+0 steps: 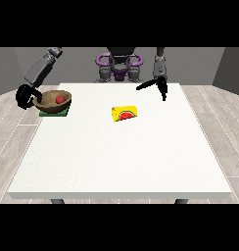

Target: Pick the cup and pour the ball into the bowl, then pick the bowl and place it on the pad

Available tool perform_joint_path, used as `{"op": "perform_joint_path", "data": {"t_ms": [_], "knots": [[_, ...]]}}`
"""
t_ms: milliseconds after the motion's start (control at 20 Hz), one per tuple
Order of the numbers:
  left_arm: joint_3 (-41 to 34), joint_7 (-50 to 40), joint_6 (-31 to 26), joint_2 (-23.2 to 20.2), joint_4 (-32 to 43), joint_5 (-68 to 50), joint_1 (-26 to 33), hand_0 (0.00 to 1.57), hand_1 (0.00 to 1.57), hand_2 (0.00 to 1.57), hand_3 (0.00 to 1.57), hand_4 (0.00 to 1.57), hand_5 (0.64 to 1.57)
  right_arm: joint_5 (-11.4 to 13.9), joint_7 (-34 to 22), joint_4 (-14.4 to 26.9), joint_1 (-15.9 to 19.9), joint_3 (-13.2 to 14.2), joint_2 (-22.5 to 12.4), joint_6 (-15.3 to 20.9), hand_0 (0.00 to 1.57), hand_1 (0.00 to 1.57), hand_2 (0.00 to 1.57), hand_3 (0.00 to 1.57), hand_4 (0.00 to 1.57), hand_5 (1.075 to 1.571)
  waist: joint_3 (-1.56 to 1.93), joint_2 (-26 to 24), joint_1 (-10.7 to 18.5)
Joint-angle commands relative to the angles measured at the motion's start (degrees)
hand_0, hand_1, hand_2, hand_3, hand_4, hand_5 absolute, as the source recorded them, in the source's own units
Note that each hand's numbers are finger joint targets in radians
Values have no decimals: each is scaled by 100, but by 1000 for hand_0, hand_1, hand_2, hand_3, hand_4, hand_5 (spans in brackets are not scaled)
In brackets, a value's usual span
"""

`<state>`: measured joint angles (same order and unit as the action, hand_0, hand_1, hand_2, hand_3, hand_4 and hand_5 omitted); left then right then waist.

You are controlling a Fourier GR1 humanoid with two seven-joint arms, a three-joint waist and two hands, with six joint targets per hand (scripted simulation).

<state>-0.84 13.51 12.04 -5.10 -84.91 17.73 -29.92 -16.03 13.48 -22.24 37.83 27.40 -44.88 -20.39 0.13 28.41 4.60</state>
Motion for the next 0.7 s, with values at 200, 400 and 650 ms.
{"op": "perform_joint_path", "data": {"t_ms": [200,400,650], "knots": [[13,-153,25,19,-275,29,48,0,0,0,0,0,1566,-231,-336,344,366,161,4,-137,1571,1571,1571,0,781,1569,-7,-102,-173],[154,-630,-191,92,-694,-104,258,0,0,0,0,0,1566,-225,-598,521,418,146,-171,-270,1571,1571,1571,489,739,1570,-4,-263,-50],[36,-317,-261,-60,-837,-189,490,0,0,0,0,0,1566,57,-295,436,127,-91,-245,-285,1571,1571,1571,927,711,1570,-5,-127,-11]]}}
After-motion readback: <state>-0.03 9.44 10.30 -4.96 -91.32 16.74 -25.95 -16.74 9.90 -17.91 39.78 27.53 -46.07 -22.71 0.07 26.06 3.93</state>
